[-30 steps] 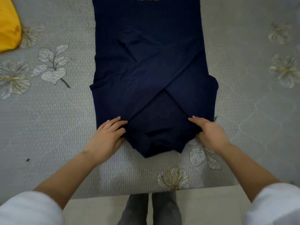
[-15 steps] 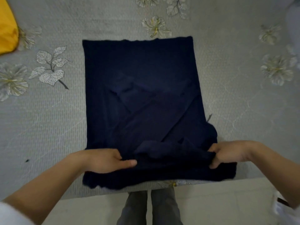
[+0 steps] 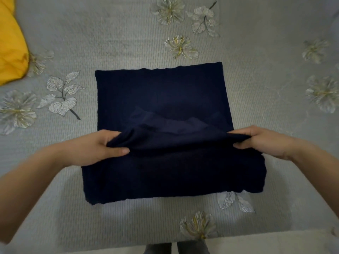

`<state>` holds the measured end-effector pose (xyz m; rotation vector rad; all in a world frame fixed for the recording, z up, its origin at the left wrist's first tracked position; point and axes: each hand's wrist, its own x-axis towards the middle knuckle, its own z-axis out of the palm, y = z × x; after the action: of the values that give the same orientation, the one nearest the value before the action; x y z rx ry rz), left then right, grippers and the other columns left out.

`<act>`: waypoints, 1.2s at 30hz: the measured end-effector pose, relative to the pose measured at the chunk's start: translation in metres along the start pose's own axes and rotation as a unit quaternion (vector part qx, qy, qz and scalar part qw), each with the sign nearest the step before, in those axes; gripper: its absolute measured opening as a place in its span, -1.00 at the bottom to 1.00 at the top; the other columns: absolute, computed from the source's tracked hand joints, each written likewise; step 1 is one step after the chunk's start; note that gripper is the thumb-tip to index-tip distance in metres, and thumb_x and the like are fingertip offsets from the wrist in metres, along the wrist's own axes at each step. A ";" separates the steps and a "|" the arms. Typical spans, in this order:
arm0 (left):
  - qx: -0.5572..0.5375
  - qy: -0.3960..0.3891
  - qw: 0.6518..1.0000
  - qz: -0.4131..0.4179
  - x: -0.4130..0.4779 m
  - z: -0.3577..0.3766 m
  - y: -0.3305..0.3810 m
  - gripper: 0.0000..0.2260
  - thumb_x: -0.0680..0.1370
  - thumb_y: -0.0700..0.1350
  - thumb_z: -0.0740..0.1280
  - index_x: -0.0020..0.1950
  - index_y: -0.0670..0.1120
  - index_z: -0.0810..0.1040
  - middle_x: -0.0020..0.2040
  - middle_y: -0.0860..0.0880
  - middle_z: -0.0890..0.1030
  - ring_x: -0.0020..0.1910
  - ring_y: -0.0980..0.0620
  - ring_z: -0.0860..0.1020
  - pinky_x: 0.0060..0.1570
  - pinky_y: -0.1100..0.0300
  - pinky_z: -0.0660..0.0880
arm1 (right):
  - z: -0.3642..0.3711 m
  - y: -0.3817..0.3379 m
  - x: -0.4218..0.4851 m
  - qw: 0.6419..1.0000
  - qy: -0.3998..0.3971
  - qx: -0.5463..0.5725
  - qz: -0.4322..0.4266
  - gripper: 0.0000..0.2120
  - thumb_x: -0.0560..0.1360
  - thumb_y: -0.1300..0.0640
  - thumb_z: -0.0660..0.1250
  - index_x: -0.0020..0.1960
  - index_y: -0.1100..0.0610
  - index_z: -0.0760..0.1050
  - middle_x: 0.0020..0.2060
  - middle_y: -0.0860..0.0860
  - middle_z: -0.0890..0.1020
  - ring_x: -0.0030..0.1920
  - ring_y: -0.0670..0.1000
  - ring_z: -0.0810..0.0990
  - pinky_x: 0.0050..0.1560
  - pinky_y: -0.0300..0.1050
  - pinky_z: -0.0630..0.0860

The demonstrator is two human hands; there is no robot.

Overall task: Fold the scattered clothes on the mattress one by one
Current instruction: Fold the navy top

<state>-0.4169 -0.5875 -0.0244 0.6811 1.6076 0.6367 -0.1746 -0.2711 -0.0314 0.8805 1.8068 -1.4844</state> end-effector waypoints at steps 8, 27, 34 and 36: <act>0.051 0.044 0.998 -0.019 0.043 -0.086 0.026 -0.42 0.18 0.43 0.42 0.06 0.14 0.63 0.04 0.09 0.68 0.02 0.12 0.64 0.03 0.23 0.54 | -0.044 -0.063 0.055 0.995 0.074 -0.012 -0.063 -0.52 0.53 0.43 0.16 0.09 -0.09 0.63 0.00 -0.12 0.70 0.03 -0.10 0.65 0.07 -0.19 0.52; 0.057 0.552 0.820 -0.138 0.118 -0.006 -0.053 -0.44 0.57 0.00 0.30 0.50 -0.09 0.20 0.39 -0.25 0.29 0.38 -0.21 0.24 0.38 -0.15 0.14 | -0.005 0.014 0.130 0.901 0.426 -0.002 -0.085 -0.52 0.50 0.01 0.37 0.35 0.12 0.36 0.22 0.00 0.47 0.23 -0.01 0.45 0.30 0.02 0.42; 0.014 0.584 0.774 -0.244 0.089 0.048 -0.079 -0.50 0.57 0.05 0.28 0.45 -0.09 0.26 0.34 -0.21 0.33 0.34 -0.18 0.28 0.37 -0.14 0.07 | 0.027 0.060 0.097 0.891 0.453 0.019 -0.039 -0.54 0.50 -0.07 0.35 0.30 0.12 0.41 0.16 -0.04 0.48 0.21 0.03 0.47 0.26 0.13 0.45; -0.009 0.592 0.760 -0.267 0.085 0.052 -0.081 -0.52 0.57 0.06 0.27 0.43 -0.09 0.28 0.36 -0.19 0.32 0.35 -0.17 0.26 0.35 -0.15 0.08 | 0.031 0.062 0.093 0.886 0.462 0.040 -0.026 -0.55 0.49 -0.12 0.35 0.27 0.10 0.42 0.15 -0.05 0.49 0.21 0.02 0.47 0.26 0.14 0.45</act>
<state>-0.3809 -0.5780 -0.1476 -0.3784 2.7958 0.6668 -0.1764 -0.2838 -0.1467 1.8077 2.4256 -1.2487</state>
